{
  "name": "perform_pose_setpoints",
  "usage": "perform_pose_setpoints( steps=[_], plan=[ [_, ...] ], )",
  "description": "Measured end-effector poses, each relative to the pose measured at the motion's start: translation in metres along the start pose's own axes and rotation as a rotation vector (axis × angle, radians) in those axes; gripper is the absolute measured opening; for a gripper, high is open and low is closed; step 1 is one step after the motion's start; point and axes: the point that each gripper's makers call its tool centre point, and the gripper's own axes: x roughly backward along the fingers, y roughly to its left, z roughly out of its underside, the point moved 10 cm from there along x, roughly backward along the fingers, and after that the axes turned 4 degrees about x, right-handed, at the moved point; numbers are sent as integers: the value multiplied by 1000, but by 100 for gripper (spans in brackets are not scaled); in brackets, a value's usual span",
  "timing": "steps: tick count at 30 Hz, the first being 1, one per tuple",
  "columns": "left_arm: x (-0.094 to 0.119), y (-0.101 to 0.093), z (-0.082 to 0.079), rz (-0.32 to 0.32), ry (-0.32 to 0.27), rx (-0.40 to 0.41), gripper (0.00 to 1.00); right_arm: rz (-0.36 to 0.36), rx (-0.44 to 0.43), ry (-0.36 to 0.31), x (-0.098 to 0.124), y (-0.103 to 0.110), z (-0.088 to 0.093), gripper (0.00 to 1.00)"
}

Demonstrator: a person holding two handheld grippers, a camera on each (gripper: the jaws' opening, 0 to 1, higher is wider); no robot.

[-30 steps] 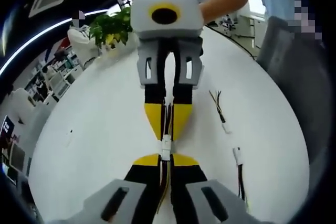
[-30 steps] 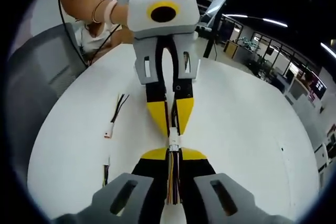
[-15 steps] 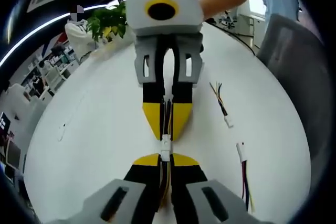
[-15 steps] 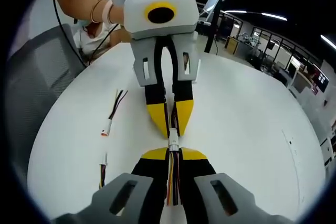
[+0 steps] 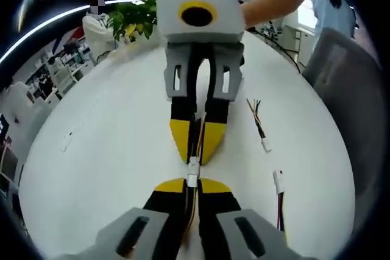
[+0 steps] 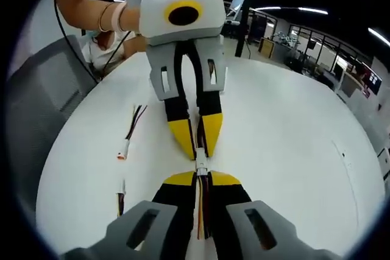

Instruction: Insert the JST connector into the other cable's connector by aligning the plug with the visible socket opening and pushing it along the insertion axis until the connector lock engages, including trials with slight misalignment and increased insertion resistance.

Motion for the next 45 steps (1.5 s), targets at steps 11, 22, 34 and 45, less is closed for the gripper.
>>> perform_pose_setpoints(
  steps=[11,22,34,45],
  plan=[
    [-2,1,2,-17,-4,32,0,22,8,3,0,0,1,5],
    [3,-1,4,-47,2,18,6,63,-30,-8,10,-4,3,10],
    [19,-1,1,-132,-31,32,9,111,-44,-28,25,-4,-4,10],
    [41,-10,-6,-190,-53,41,14,165,-16,-49,48,3,-22,11]
  ],
)
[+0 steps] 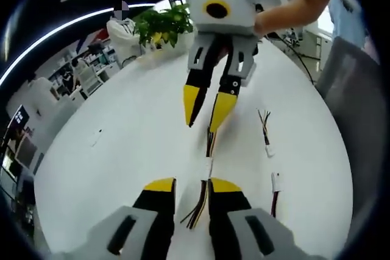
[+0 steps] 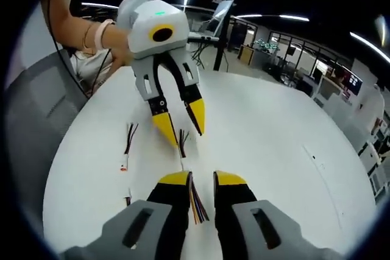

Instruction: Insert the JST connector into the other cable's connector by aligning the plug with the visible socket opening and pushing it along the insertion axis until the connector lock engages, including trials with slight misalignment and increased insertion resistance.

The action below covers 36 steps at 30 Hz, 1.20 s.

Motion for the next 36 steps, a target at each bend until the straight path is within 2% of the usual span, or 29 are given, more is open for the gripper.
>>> perform_pose_setpoints(
  steps=[5,15,24,27,36],
  plan=[
    [7,-4,-5,-10,-15,-9,14,6,0,-16,12,6,-8,11],
    [16,-21,4,-27,-21,42,14,18,28,-12,27,23,-14,11],
    [24,-45,5,-14,-23,25,14,-6,23,2,31,42,-7,11],
    [23,-49,6,-3,-36,32,14,-21,17,6,31,47,-4,11],
    [20,-62,11,37,-17,16,14,-75,2,19,27,67,7,10]
  ],
)
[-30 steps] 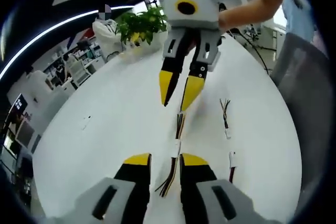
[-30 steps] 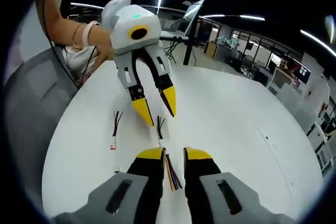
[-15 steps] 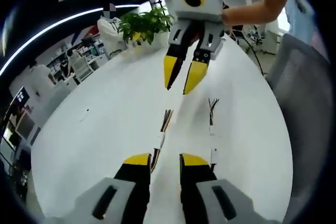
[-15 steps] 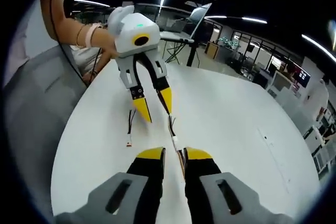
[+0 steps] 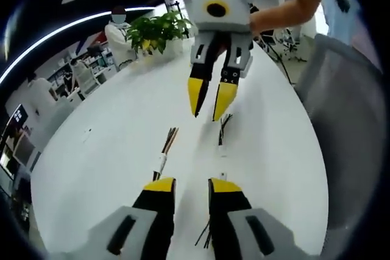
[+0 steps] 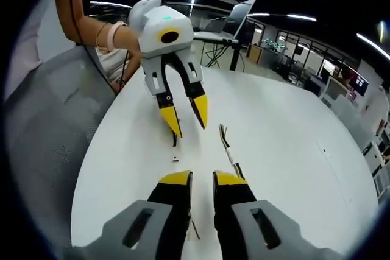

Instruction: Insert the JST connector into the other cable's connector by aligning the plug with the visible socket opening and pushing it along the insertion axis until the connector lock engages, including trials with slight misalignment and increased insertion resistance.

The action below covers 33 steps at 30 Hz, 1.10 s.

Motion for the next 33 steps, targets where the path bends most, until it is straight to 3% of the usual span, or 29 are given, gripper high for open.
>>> perform_pose_setpoints(
  steps=[2,10,19,25,33],
  plan=[
    [-1,-5,2,22,21,-48,14,-15,-13,7,-2,3,4,10],
    [-8,-12,10,66,32,-34,13,-42,-31,24,-9,8,14,9],
    [-14,-17,16,125,0,5,12,-70,-37,30,-21,11,18,8],
    [-17,-19,20,124,11,8,12,-86,-35,40,-27,12,22,8],
    [-18,-17,18,107,-36,49,7,-78,-58,47,-31,12,27,7]
  ],
)
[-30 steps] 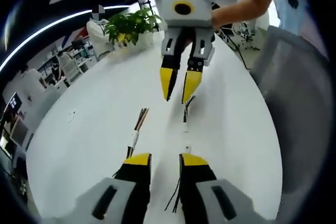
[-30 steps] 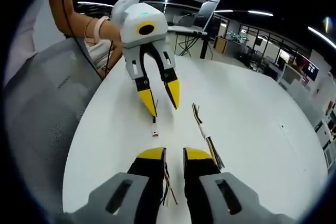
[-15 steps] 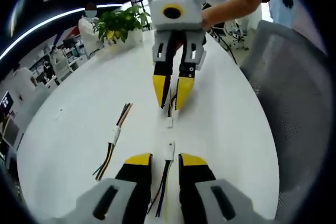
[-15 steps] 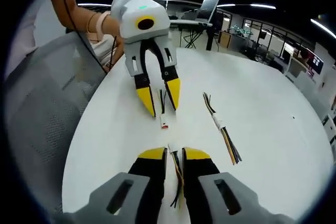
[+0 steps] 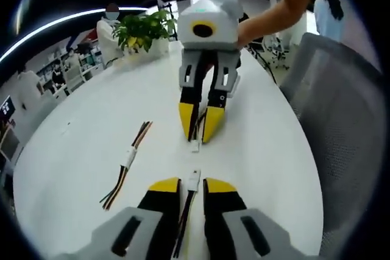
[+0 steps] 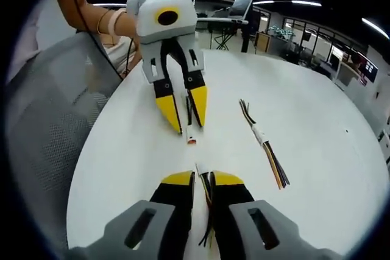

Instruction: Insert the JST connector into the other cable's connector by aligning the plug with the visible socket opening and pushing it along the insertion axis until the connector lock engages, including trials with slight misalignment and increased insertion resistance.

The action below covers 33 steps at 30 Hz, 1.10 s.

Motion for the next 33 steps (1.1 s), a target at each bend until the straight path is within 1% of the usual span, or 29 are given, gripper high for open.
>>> perform_pose_setpoints(
  steps=[6,10,11,13,15,20,23,29,30,31,33],
  plan=[
    [-2,-3,3,17,11,15,6,1,-5,-5,-2,-1,0,7],
    [-3,-3,5,13,-4,40,5,-4,-10,-8,-2,-1,0,6],
    [-3,-2,6,11,-10,52,4,-14,-20,-9,-2,0,0,5],
    [-2,-1,8,13,-23,60,2,-9,-12,-10,-2,1,0,5],
    [-1,-1,8,9,-26,67,2,-9,-12,-10,-2,1,0,5],
    [0,-1,11,13,-48,116,2,-10,-14,-11,-2,2,0,5],
    [1,-4,9,15,-55,99,0,-11,-35,-3,-2,2,-1,4],
    [1,-3,9,12,-57,114,0,-9,-24,9,-2,2,-2,4],
    [3,-3,8,4,-52,133,0,-6,-27,10,-2,2,-2,4],
    [3,-3,8,10,-42,161,0,-5,-28,11,-2,2,-3,4],
    [4,-2,8,5,-37,170,0,-8,-27,16,-2,3,-3,4]
  ],
)
